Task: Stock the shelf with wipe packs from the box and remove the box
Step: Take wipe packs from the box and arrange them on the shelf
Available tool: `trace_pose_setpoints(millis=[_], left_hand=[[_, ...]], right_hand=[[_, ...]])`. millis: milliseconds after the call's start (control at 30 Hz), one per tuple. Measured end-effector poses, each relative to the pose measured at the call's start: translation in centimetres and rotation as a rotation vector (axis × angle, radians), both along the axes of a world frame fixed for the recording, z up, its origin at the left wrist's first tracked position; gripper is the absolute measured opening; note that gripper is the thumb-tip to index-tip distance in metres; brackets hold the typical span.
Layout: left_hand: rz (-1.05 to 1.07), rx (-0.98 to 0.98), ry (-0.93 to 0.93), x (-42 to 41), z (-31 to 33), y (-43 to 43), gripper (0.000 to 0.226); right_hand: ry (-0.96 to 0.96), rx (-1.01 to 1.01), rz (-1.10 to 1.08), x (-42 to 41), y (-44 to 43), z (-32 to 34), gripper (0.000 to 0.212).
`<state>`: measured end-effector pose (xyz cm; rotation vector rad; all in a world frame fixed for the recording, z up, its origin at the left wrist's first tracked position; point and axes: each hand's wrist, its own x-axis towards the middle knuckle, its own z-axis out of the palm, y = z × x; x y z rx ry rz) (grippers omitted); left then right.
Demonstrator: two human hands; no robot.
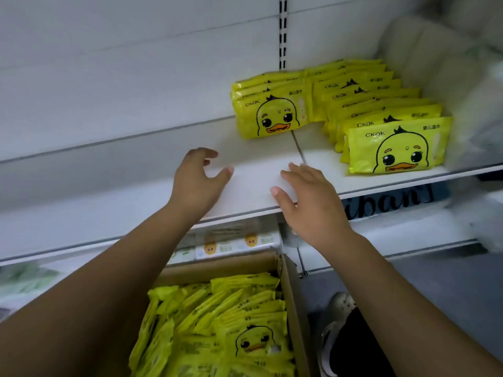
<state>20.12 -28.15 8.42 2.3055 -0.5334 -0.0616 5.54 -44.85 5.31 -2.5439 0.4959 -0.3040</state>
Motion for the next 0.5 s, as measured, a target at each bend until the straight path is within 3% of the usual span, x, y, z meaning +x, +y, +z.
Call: trace_pose_setpoints(millis=[300,500], left_hand=[[0.056,0.175,-0.021,-9.2,-1.0,15.9,0.049],[0.271,0.253,0.035,-16.2,-3.8,26.4,0.050]], right_hand=[[-0.119,0.129,0.279,-5.6,9.6,-0.5,0.033],[0.106,0.151,0.505,-8.0,17.1,-4.4,0.028]])
